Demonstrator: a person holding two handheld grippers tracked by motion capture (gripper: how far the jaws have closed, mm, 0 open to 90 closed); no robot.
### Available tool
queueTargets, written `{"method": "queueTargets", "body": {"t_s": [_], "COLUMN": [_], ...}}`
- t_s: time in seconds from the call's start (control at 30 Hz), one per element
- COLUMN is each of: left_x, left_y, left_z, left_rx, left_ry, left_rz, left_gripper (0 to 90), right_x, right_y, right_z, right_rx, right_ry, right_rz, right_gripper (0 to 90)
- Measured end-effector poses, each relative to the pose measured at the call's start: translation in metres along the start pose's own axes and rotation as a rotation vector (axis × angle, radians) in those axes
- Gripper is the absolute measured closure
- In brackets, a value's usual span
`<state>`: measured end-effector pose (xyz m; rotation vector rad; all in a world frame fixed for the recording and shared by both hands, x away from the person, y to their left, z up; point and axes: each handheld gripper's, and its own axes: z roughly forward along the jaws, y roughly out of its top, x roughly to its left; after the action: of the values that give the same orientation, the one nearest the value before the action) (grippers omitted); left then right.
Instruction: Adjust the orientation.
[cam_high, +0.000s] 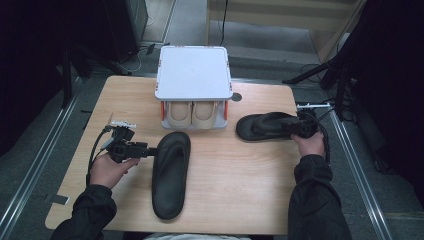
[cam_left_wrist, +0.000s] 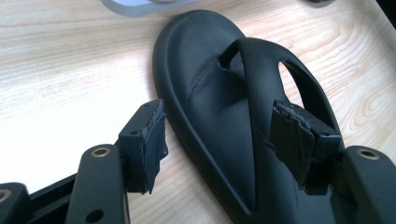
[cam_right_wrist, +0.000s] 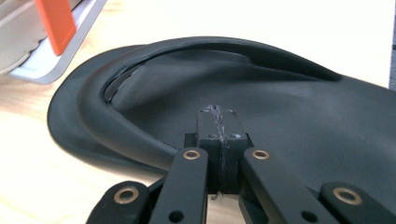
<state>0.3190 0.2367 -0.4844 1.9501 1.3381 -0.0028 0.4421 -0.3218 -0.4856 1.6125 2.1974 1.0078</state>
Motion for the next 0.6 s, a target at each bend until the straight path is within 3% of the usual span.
{"method": "queueTargets", "body": {"t_s": [0.17,0.6], "left_x": [0.004,0.009], "left_y": [0.004,0.016], "left_z": [0.000,0.002], "left_rx": [-0.003,-0.008], "left_ry": [-0.001,-0.009], "left_rz": [-0.009,-0.014], "left_gripper": [36.4,37.0], "right_x": [0.010,0.031], "right_y": [-0.007,-0.031], "right_z": [-0.004,-0.019], "right_rx": [0.011,0.040], "right_ry": [-0.004,0.059], "right_rz": [-0.038,-0.037], "right_gripper": [90.0,90.0]}}
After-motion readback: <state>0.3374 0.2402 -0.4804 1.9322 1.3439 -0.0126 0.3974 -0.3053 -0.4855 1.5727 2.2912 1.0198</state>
